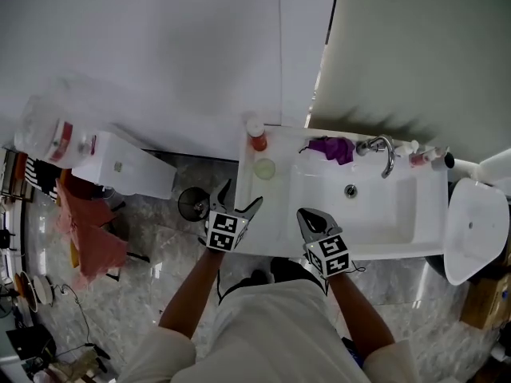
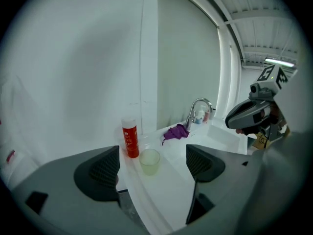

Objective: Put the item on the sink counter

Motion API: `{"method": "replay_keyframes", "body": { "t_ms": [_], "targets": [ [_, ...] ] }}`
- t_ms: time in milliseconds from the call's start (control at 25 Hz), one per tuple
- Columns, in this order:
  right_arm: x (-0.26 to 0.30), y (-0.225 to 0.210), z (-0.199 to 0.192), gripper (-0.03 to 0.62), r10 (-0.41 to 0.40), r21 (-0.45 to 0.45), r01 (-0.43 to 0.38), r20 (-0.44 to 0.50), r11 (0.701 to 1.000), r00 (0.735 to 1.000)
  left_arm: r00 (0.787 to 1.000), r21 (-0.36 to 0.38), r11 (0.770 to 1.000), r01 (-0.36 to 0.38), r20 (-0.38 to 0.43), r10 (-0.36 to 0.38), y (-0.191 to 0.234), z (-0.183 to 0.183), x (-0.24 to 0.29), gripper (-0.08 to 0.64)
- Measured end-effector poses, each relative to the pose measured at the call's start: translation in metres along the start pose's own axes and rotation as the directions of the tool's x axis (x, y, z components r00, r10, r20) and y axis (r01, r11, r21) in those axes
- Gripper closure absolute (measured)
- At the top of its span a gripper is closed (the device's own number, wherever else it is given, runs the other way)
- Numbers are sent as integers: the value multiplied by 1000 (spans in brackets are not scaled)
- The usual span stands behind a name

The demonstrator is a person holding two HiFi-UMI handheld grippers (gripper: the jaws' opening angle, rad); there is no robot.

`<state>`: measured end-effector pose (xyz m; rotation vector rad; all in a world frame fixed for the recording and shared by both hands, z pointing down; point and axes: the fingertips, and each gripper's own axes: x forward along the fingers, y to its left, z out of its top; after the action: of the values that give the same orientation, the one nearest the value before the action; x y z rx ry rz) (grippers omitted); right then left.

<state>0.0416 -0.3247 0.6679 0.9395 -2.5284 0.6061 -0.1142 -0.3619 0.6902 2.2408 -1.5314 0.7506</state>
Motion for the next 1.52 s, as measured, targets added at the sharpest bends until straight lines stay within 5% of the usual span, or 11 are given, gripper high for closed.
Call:
{"method": "replay_keyframes", "body": {
  "t_ms": [400,920,1520],
  "targets": [
    [-56,73,17,581,-63,-56,68,85,996,994,995,13,1000,-19,97,17,-11,-6,-130,350],
    [-132,157,2,583,-98,-68,110,168,992,981,988,-12,1000,14,155,-12,-48,-36,-243,489],
    [-180,157,21,581,-23,-126,52,224,991,974,972,-62,998,-32,231,45,-89,-13,-296,554]
  ]
}}
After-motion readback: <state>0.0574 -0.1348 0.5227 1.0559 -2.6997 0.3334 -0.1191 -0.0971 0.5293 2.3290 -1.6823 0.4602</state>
